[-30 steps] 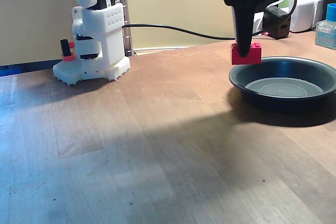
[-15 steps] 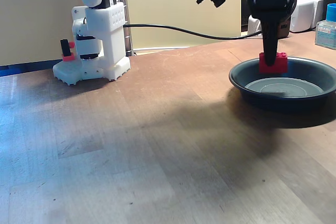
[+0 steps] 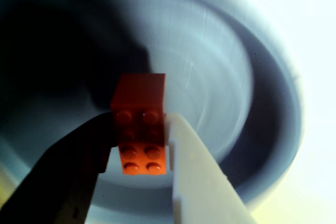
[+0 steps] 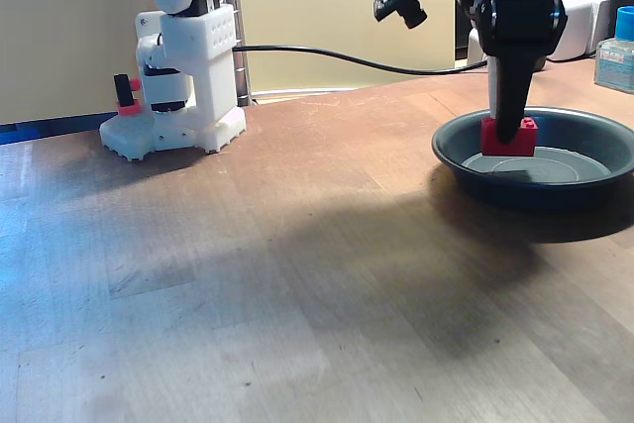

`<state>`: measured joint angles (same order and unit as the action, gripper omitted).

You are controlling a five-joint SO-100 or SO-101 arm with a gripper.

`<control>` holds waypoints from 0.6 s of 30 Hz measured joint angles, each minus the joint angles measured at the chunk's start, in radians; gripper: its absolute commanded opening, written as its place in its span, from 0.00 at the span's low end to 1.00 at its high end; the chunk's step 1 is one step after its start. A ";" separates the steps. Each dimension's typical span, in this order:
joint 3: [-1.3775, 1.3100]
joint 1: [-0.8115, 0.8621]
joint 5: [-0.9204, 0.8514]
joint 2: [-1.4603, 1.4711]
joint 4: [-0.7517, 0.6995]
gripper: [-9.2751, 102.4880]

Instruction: Grasp a lego block and put it in the bin.

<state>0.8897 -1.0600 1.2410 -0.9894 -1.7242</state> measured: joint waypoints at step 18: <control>0.011 0.034 -0.052 -0.092 -0.015 0.22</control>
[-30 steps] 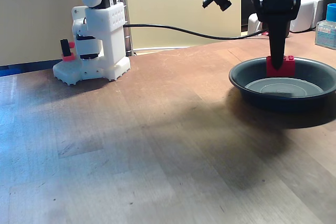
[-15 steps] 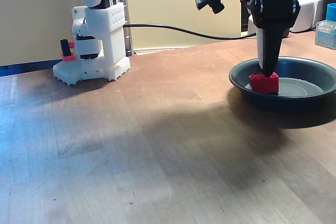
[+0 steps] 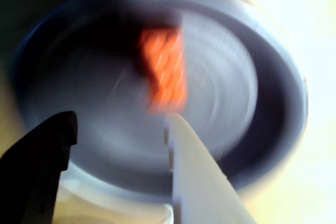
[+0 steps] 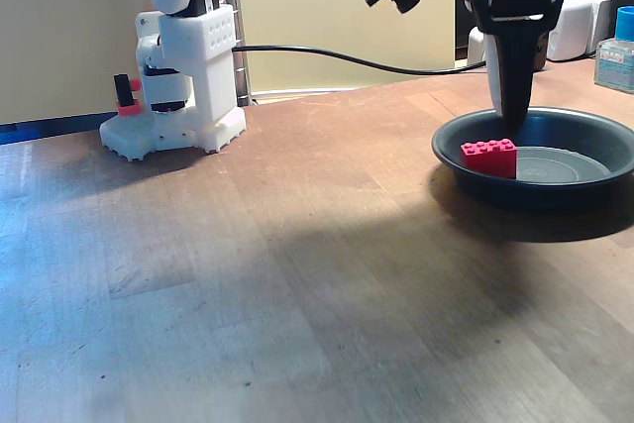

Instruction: Grasp a lego block and put it in the bin.

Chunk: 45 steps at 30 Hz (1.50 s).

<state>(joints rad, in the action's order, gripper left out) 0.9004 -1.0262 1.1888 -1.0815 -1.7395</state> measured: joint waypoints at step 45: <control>1.127 0.959 -1.336 -0.893 0.433 0.08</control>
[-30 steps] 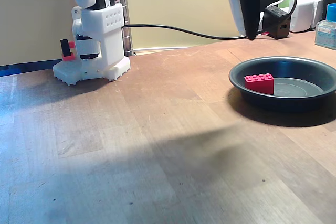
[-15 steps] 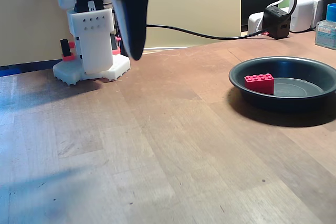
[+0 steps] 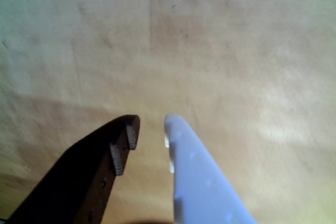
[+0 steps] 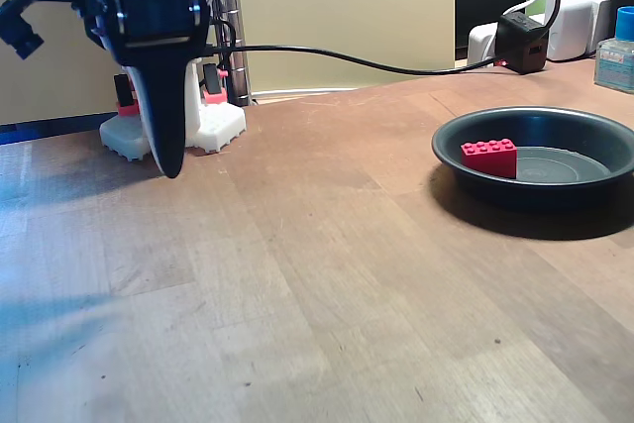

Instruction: Grasp a lego block and put it in the bin.

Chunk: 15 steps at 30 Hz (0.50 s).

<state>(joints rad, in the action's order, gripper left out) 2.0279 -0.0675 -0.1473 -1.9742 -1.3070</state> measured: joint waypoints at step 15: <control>0.643 0.098 0.000 -0.310 0.469 0.08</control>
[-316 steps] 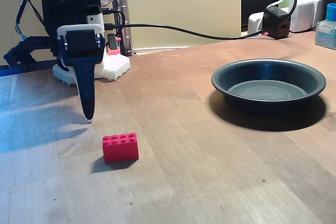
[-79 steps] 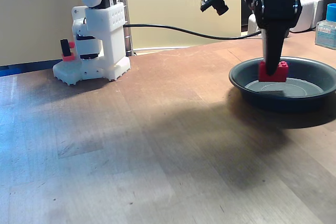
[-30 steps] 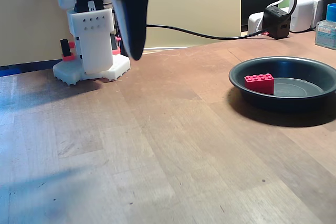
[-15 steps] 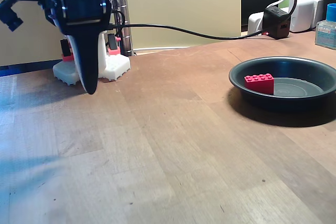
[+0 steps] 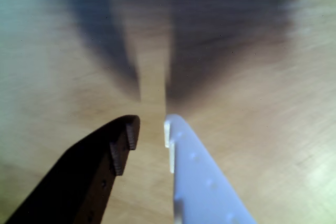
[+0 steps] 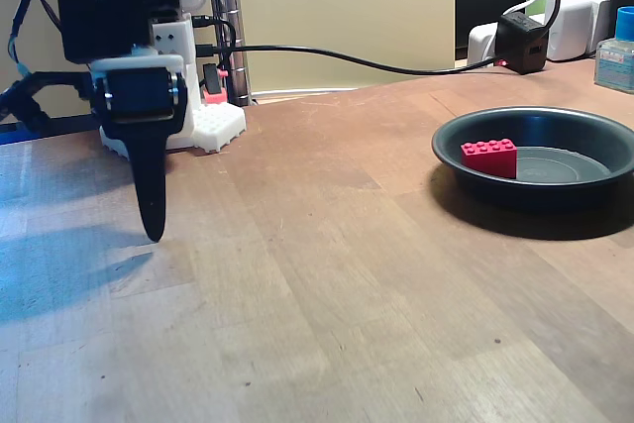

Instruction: Grasp a lego block and put it in the bin.

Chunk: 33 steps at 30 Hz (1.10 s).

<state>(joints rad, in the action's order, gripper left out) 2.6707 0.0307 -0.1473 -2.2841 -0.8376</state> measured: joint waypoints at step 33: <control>0.433 -0.152 0.138 -0.703 -0.121 0.08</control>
<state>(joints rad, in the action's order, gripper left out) 3.1032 -0.1212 -0.0092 -2.9867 -0.9587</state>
